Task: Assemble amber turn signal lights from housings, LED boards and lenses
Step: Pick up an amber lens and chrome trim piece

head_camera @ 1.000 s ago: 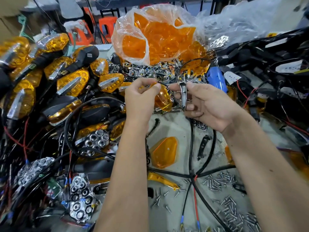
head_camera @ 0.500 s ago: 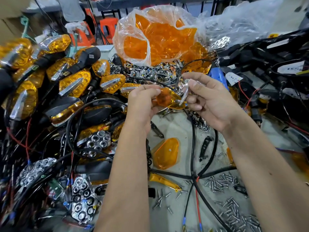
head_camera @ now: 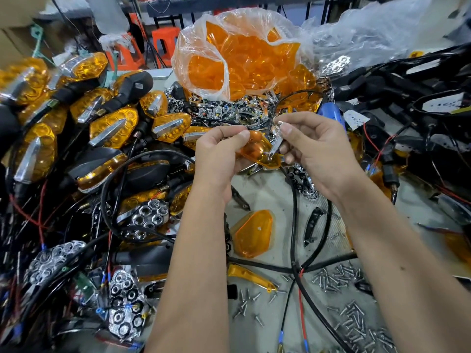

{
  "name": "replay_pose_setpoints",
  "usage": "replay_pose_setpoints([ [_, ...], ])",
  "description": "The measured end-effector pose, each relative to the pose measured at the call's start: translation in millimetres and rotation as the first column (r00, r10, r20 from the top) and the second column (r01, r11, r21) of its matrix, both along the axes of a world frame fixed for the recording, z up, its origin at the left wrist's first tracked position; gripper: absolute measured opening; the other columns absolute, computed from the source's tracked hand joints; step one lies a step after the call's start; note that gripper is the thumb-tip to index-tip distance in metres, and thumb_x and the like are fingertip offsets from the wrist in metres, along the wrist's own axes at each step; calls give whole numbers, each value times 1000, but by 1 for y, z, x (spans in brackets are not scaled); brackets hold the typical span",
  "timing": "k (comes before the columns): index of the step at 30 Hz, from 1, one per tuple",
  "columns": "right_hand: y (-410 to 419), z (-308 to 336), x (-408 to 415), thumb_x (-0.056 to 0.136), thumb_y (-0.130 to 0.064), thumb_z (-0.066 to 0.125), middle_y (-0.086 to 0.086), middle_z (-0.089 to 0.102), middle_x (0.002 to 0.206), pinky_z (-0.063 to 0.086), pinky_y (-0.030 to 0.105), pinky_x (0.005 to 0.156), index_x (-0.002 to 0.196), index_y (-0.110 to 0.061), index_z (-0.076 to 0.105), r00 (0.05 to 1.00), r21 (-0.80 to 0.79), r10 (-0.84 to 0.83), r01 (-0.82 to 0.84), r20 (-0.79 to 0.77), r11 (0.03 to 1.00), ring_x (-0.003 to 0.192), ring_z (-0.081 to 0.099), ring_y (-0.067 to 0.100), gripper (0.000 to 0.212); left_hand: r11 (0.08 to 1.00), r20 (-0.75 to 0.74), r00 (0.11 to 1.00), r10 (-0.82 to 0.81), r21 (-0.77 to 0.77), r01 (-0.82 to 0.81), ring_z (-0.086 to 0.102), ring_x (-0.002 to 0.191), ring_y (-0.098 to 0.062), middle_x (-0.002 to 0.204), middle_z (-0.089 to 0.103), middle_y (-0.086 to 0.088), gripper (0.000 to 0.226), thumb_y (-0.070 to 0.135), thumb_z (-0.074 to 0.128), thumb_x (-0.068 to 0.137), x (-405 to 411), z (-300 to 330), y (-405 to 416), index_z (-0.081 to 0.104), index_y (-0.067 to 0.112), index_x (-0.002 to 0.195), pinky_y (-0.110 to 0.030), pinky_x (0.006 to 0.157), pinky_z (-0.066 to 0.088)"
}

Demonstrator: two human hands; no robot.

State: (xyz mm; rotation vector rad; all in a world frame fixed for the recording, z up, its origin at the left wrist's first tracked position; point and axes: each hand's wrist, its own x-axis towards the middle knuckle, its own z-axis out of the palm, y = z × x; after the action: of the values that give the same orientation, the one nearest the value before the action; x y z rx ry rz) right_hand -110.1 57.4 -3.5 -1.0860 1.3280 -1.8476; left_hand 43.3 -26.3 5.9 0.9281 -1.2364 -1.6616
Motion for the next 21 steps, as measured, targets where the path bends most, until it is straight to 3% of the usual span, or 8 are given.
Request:
replay_pose_setpoints([
  [5, 1, 1, 1, 98, -9, 69, 0, 65, 73, 47, 22, 52, 110, -15, 79, 989, -25, -42, 38, -144, 999, 62, 58, 13, 17, 997, 58, 998, -9, -74, 13, 76, 81, -23, 88, 80, -9, 2, 13, 76, 93, -1, -3, -1, 74, 13, 95, -38, 78, 64],
  [9, 3, 4, 4, 98, -4, 68, -7, 66, 73, 47, 22, 50, 114, -8, 76, 974, -30, 5, -12, -228, 999, 61, 57, 12, 19, 995, 75, 997, 11, -98, -3, 76, 78, -22, 84, 79, -10, 13, 17, 81, 88, -4, -5, 0, 73, 9, 95, -39, 77, 64],
  [18, 1, 3, 7, 95, -3, 71, -3, 68, 68, 49, 24, 49, 111, -6, 76, 944, 7, 4, -2, -330, 1000, 54, 58, 12, 17, 988, 131, 991, -11, -151, 31, 75, 80, -24, 82, 78, -6, 12, 26, 78, 93, -9, -9, 1, 77, 13, 93, -53, 86, 63],
  [21, 1, 3, 8, 94, -2, 73, 4, 66, 71, 52, 25, 49, 111, -6, 76, 943, 13, 12, -9, -333, 1000, 54, 61, 16, 18, 992, 122, 992, 5, -126, 10, 74, 88, -33, 87, 77, -12, 16, 26, 77, 93, -10, -10, 2, 77, 11, 94, -59, 88, 60],
])
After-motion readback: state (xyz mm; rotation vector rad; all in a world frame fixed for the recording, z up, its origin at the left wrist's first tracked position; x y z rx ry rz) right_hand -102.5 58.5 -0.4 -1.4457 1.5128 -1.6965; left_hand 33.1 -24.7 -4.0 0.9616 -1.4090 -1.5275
